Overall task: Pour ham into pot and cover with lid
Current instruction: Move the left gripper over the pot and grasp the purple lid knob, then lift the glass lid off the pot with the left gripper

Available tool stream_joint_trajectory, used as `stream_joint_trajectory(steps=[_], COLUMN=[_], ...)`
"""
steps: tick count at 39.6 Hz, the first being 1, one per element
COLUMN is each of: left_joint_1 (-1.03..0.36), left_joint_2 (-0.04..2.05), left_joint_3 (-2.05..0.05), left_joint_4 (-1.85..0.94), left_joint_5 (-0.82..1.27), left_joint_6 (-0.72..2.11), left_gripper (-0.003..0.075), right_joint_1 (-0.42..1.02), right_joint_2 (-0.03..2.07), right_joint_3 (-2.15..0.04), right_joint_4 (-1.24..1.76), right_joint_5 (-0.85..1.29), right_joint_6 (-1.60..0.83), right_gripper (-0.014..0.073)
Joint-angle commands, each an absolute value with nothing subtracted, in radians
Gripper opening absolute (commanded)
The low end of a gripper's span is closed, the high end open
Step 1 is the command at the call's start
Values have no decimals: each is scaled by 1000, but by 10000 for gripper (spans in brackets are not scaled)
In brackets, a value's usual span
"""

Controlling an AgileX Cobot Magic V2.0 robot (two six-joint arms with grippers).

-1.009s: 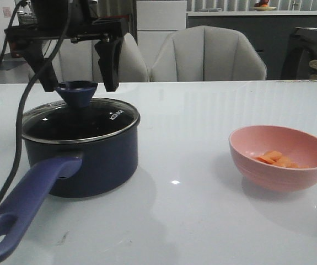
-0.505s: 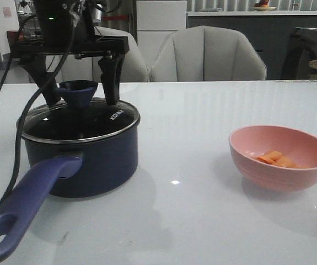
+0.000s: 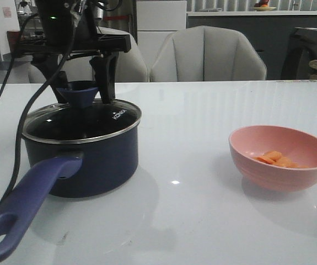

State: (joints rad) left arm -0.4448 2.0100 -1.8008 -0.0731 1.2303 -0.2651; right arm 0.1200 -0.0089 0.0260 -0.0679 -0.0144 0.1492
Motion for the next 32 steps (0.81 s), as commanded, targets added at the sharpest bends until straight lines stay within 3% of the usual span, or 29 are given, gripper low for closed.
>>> stream_joint_trajectory(steps=[1,12,32], left_joint_1=[-448,-448,-448], left_joint_2=[1968,1968,1949], left_joint_3=[-1818,-1818,-1889], left_joint_4=[-95,-95,-95], left_joint_5=[1286,1286,1286], left_joint_6=[-279,-279,-279], left_gripper=[306,216,208], right_joint_1=[115,115,115], right_joint_2=[-29,-29,-29], right_joint_3=[36,36,36], right_joint_4=[-79,-79,-79], right_joint_5=[-92,-92,-92], right_joint_6=[147,147,147], right_gripper=[136,136,136])
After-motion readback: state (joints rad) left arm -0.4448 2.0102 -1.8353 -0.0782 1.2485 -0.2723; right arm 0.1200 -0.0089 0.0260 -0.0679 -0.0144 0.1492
